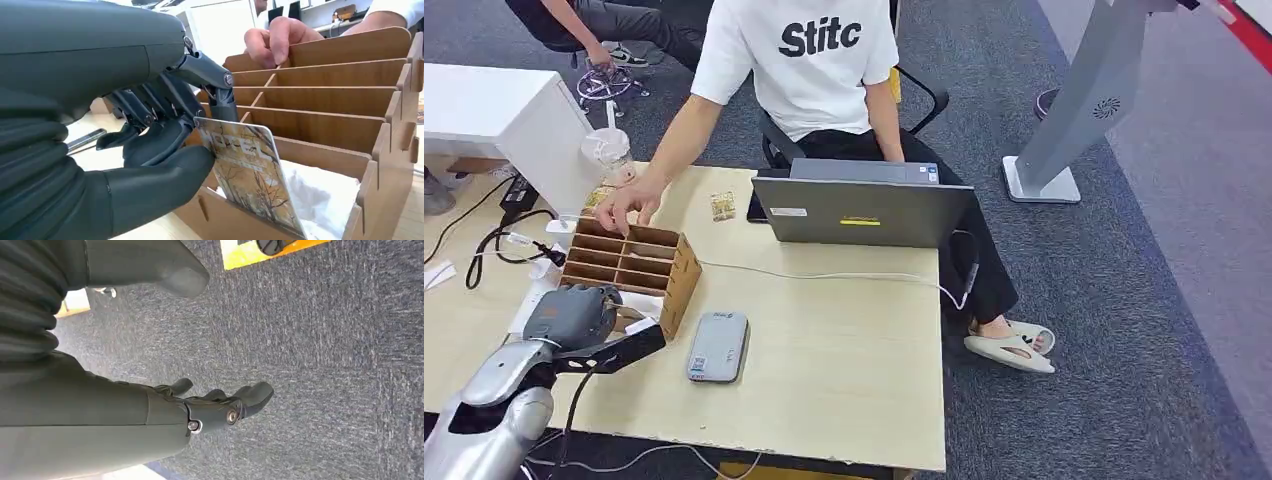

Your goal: Pass the card to the sensor for recognition and then transmit it.

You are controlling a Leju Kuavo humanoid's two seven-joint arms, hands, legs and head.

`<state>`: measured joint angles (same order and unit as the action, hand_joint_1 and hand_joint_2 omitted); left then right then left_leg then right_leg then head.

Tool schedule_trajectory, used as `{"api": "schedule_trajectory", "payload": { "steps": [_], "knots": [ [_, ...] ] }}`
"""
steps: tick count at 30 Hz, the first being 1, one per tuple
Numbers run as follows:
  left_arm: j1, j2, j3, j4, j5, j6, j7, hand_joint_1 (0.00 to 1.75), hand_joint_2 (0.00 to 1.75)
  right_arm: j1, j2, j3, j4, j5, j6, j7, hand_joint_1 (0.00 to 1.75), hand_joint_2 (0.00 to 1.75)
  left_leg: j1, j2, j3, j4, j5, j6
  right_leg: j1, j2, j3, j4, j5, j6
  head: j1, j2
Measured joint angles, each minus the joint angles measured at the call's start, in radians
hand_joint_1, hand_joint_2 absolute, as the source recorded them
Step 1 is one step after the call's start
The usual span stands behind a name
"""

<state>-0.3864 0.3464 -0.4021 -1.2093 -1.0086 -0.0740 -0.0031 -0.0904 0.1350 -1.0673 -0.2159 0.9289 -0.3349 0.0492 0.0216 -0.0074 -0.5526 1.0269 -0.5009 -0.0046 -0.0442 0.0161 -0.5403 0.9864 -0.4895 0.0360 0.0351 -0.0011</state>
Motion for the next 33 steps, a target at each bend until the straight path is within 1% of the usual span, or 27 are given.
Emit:
{"api": "schedule_trajectory", "payload": {
  "steps": [5, 8, 12, 15, 19, 23, 33],
  "knots": [
    [0.0, 0.0, -0.005, 0.0, -0.01, 0.01, 0.005, 1.75, 1.75, 0.0, 0.0, 0.0, 0.0, 0.0, 0.0, 0.0, 0.0, 1.75, 0.0, 0.0, 0.0, 0.0, 0.0, 0.0, 0.0, 0.0, 0.0, 0.0, 0.0, 0.0, 0.0, 0.0],
    [-0.003, -0.003, -0.009, 0.0, -0.031, 0.04, 0.023, 1.75, 1.75, 0.0, 0.0, 0.0, 0.0, 0.003, 0.0, 0.001, 0.0, 1.75, 0.0, 0.0, 0.0, 0.0, 0.0, 0.0, 0.0, 0.0, 0.0, 0.0, 0.0, 0.0, 0.0, 0.0],
    [-0.009, -0.013, -0.012, 0.0, -0.046, 0.083, 0.024, 1.75, 1.75, 0.0, 0.002, 0.0, 0.0, 0.003, 0.0, 0.001, 0.0, 1.75, 0.0, 0.0, 0.0, 0.0, 0.0, 0.0, 0.0, 0.0, 0.0, 0.0, 0.0, 0.0, 0.0, 0.0],
    [-0.014, -0.021, -0.013, 0.0, -0.049, 0.097, 0.027, 1.75, 1.75, -0.001, 0.003, 0.0, 0.0, 0.005, 0.0, 0.001, 0.0, 1.75, 0.0, 0.0, 0.0, 0.0, 0.0, 0.0, 0.0, 0.0, 0.0, 0.0, 0.0, 0.0, 0.0, 0.0],
    [-0.02, -0.037, -0.013, -0.001, -0.053, 0.142, 0.032, 1.75, 1.75, -0.001, 0.004, 0.0, 0.0, 0.006, -0.001, 0.001, 0.0, 1.75, 0.0, 0.0, 0.0, 0.0, 0.0, 0.0, 0.0, 0.0, 0.0, 0.0, 0.0, 0.0, 0.0, 0.0],
    [-0.024, -0.051, -0.012, -0.013, -0.056, 0.167, 0.035, 1.75, 1.75, -0.001, 0.006, 0.0, 0.0, 0.006, -0.003, 0.001, 0.0, 1.75, 0.0, 0.0, 0.0, 0.0, 0.0, 0.0, 0.0, 0.0, 0.0, 0.0, 0.0, 0.0, 0.0, 0.0],
    [-0.049, -0.055, 0.002, -0.05, -0.045, 0.163, 0.017, 1.75, 1.75, -0.001, 0.006, -0.007, 0.0, 0.006, -0.003, 0.0, 0.0, 1.75, 0.0, 0.0, 0.0, 0.0, 0.0, 0.0, 0.0, 0.0, 0.0, 0.0, 0.0, 0.0, 0.0, 0.0]
  ]
}}
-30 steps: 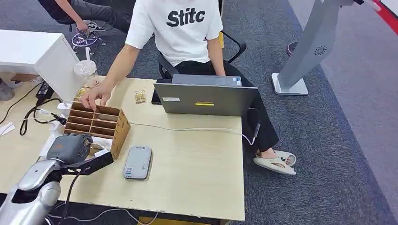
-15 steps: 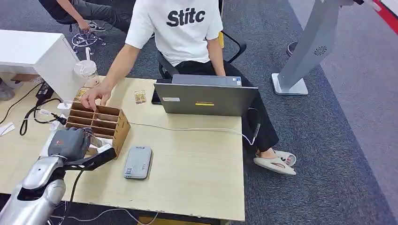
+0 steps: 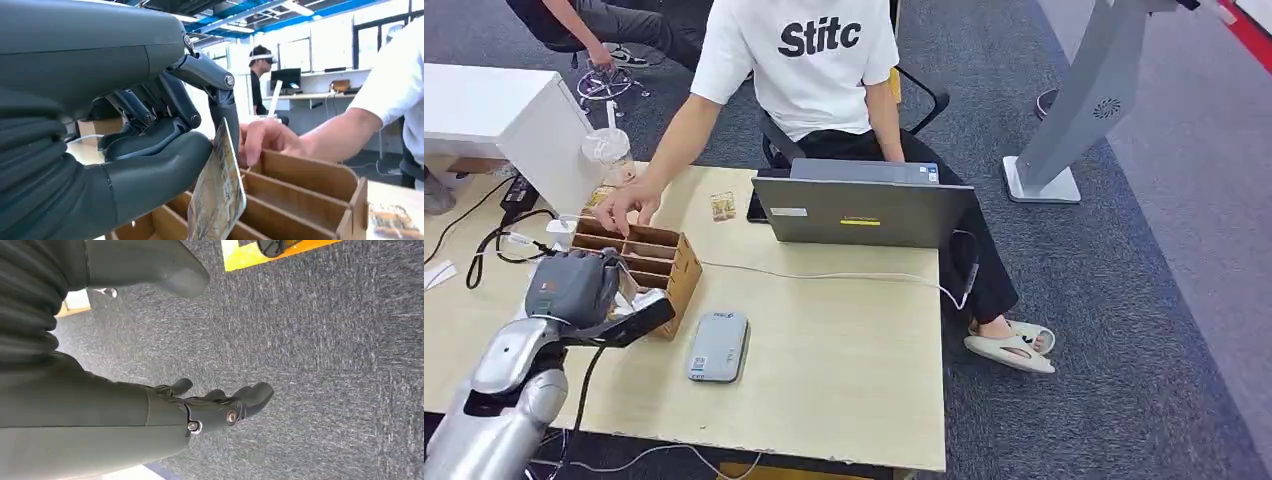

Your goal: Pass the card to the sensor for recognition and then transmit it.

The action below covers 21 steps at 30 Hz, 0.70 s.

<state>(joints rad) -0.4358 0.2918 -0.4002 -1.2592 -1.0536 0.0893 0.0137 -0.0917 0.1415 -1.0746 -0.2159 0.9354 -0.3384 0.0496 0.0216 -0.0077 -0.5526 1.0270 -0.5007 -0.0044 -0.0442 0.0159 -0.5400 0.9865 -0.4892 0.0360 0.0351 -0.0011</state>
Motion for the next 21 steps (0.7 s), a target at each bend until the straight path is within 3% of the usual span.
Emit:
{"api": "schedule_trajectory", "payload": {
  "steps": [21],
  "knots": [
    [-0.173, 0.037, 0.074, -0.007, 0.048, -0.04, 0.024, 1.75, 1.75, -0.001, 0.0, -0.007, 0.0, 0.009, 0.0, -0.01, 0.0, 1.75, 0.0, -0.001, 0.0, 0.0, 0.001, 0.0, 0.0, 0.0, 0.0, 0.0, 0.0, 0.0, 0.0, 0.0]
  ]
}}
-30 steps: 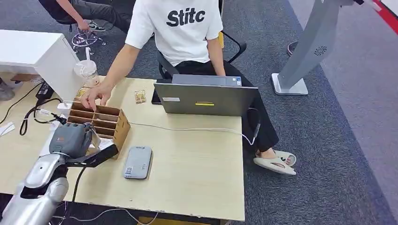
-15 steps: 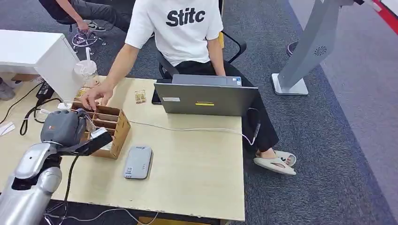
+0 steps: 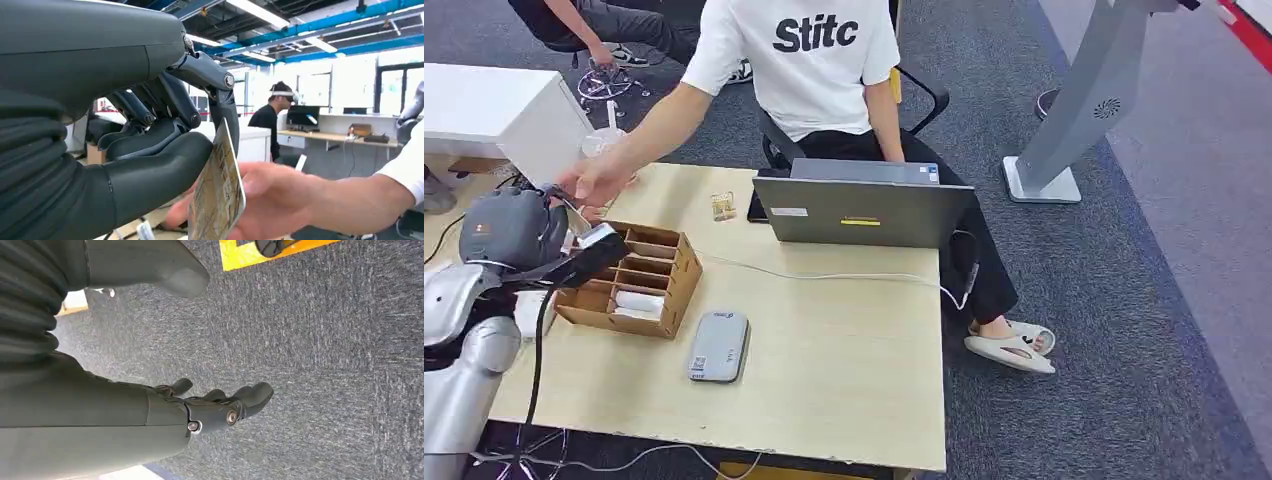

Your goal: Pass the card to the sensor for recognition and then transmit it.

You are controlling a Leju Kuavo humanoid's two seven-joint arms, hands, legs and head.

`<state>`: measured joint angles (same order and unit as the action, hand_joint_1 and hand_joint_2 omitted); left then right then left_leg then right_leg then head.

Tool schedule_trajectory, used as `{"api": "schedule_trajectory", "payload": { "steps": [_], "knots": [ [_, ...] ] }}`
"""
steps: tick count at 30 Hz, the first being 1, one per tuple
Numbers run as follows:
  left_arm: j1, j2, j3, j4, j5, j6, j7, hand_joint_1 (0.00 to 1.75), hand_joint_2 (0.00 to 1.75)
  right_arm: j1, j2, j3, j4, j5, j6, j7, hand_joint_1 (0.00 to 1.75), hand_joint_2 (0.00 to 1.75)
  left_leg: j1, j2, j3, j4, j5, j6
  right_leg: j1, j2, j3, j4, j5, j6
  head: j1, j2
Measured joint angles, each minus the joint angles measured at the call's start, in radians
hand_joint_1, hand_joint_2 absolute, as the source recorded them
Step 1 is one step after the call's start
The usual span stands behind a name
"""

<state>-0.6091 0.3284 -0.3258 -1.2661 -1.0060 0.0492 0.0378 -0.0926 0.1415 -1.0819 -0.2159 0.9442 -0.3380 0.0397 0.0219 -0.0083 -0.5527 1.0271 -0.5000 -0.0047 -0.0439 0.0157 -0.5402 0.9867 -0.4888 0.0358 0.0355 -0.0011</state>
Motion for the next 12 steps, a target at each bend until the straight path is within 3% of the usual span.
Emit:
{"api": "schedule_trajectory", "payload": {
  "steps": [6, 12],
  "knots": [
    [-0.153, 0.019, 0.029, 0.052, 0.029, -0.034, 0.016, 1.75, 1.75, 0.0, 0.0, 0.0, 0.0, 0.006, 0.0, 0.004, 0.0, 1.75, 0.0, 0.0, 0.0, 0.0, 0.0, -0.001, 0.0, 0.0, 0.0, 0.001, 0.0, 0.0, 0.0, 0.0],
    [-0.175, 0.019, 0.031, 0.071, 0.027, -0.018, 0.013, 1.75, 1.75, -0.001, 0.0, 0.0, 0.0, 0.008, 0.0, 0.002, 0.0, 1.75, 0.0, 0.0, 0.0, 0.0, 0.0, -0.001, 0.0, 0.0, 0.0, 0.001, 0.0, 0.0, 0.0, 0.0]
  ]
}}
